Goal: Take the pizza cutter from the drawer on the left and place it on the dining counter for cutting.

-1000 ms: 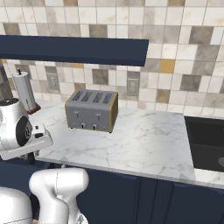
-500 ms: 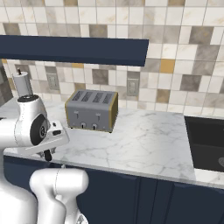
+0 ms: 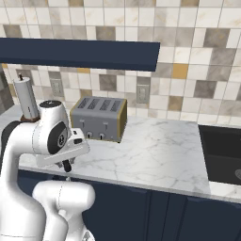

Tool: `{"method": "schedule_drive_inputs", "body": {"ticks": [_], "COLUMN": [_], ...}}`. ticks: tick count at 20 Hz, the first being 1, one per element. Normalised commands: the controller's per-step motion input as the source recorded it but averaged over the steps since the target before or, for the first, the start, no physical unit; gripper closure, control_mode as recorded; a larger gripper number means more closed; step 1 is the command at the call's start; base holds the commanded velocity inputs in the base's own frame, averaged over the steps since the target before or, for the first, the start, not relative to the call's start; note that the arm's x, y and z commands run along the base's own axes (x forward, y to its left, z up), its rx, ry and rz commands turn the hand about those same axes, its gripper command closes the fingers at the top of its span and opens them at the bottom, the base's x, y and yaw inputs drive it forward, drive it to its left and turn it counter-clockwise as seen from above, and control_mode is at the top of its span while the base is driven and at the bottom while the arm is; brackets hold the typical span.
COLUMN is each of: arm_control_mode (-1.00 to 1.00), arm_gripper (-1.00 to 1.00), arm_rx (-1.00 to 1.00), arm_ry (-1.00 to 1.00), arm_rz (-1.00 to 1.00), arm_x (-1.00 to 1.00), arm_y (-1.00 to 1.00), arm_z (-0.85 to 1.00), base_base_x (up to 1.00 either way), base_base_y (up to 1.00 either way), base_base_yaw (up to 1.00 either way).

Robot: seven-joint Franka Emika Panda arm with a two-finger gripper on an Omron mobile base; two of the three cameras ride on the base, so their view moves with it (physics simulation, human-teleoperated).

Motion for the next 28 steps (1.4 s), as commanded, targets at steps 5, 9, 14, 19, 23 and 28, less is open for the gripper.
{"method": "schedule_drive_inputs", "body": {"ticks": [5, 9, 14, 19, 23, 28], "arm_control_mode": [-1.00, -1.00, -1.00, -1.00, 1.00, 1.00], "arm_gripper": [1.00, 1.00, 1.00, 1.00, 1.00, 1.00], "arm_rx": [0.00, 0.00, 0.00, 0.00, 0.00, 0.00], "arm_ry": [0.01, 0.02, 0.00, 0.00, 0.00, 0.00], "arm_rz": [0.00, 0.00, 0.00, 0.00, 0.00, 0.00], "arm_x": [0.13, 0.00, 0.00, 0.00, 0.00, 0.00], "arm_y": [-0.37, -0.05, 0.00, 0.00, 0.00, 0.00], "arm_z": [0.00, 0.00, 0.00, 0.00, 0.00, 0.00], "base_base_x": [0.00, 0.00, 0.00, 0.00, 0.00, 0.00], "base_base_y": [0.00, 0.00, 0.00, 0.00, 0.00, 0.00], "base_base_yaw": [0.00, 0.00, 0.00, 0.00, 0.00, 0.00]}}
